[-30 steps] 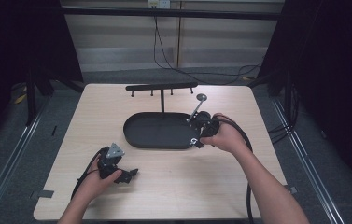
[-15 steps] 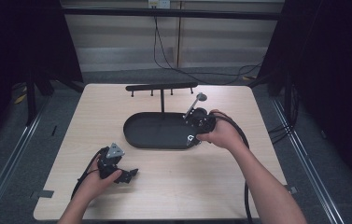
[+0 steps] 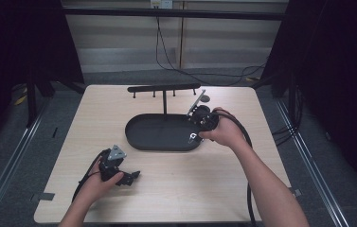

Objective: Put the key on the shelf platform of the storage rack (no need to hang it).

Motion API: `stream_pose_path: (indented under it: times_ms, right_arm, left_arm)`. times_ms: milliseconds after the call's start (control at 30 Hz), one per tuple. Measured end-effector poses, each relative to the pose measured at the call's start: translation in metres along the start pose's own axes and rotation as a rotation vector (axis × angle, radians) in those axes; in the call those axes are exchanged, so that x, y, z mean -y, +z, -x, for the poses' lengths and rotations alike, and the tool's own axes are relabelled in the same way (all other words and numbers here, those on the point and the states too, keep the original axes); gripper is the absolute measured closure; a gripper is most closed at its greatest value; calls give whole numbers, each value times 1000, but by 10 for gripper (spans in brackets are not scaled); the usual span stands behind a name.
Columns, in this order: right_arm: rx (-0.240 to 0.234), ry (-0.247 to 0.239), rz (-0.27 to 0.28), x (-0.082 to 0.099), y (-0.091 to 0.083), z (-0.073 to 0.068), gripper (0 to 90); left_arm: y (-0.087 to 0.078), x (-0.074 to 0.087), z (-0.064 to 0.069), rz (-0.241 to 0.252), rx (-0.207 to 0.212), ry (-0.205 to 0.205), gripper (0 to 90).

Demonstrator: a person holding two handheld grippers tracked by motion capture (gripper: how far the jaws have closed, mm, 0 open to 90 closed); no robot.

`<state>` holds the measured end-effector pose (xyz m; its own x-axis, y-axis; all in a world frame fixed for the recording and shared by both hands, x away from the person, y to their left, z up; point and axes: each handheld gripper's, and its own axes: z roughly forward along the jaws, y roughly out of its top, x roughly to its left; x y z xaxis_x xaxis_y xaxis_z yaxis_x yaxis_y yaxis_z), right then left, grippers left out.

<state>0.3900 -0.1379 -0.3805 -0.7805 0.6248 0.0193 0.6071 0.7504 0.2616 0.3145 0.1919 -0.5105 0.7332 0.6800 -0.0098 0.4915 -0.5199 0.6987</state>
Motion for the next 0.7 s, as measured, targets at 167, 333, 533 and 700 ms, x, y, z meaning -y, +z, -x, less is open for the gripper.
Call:
stream_pose_path:
  times_ms: [167,333,533,700]
  right_arm:
    - [-6,16,12,-1,0,3,694]
    - [-1,22,13,-3,-1,6,694]
    - [6,8,4,-11,-2,7,694]
    - [7,6,6,-16,-2,8,694]
  left_arm:
    - [0,0,0,0,0,0,0]
    - [0,0,0,0,0,0,0]
    - [0,0,0,-1,0,0,0]
    - [0,0,0,-1,0,0,0]
